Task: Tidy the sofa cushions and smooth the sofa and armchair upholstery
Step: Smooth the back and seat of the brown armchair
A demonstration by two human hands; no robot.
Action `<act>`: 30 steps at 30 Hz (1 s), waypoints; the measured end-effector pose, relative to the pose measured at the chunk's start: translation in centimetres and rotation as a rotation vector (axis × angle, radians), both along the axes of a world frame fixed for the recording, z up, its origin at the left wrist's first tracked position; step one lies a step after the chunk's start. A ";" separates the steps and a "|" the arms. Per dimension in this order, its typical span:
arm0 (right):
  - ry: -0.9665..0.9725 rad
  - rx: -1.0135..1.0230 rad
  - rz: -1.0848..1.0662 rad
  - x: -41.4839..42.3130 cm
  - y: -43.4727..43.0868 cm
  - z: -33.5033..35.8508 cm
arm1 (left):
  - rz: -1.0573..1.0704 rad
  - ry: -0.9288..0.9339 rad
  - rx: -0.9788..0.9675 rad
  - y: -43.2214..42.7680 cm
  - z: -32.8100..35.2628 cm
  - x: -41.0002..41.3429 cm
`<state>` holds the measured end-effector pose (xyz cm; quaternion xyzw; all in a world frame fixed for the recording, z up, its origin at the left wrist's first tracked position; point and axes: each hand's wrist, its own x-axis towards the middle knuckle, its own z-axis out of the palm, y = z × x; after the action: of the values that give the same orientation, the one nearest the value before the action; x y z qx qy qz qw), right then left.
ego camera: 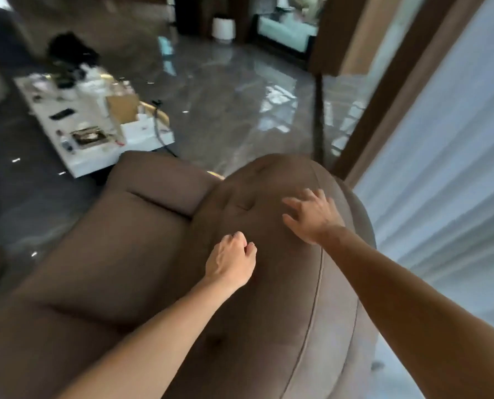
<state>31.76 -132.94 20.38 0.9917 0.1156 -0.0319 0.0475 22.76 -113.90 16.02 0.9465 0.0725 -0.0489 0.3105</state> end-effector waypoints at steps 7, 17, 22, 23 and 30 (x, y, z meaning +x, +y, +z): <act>0.118 0.013 0.277 1.5 -4.0 -2.7 | 0.303 0.164 0.065 -8.2 1.4 -4.0; 0.137 -0.013 0.343 0.6 -6.1 -3.8 | 0.372 0.128 0.293 -20.9 -1.7 -7.8; 0.180 -0.157 0.443 0.1 -7.4 -2.4 | 0.365 0.110 0.328 -21.4 -2.6 -9.6; 0.195 -0.192 0.470 0.2 -7.5 -2.0 | 0.363 0.094 0.337 -21.3 -2.5 -9.7; 0.302 -0.307 0.604 -1.6 -6.5 -0.1 | 0.487 0.140 0.385 -17.7 -1.5 -14.8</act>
<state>30.21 -139.45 20.33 0.8783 0.4025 -0.1795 0.1853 7.97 -131.60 14.47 0.9371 0.3260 -0.0236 0.1226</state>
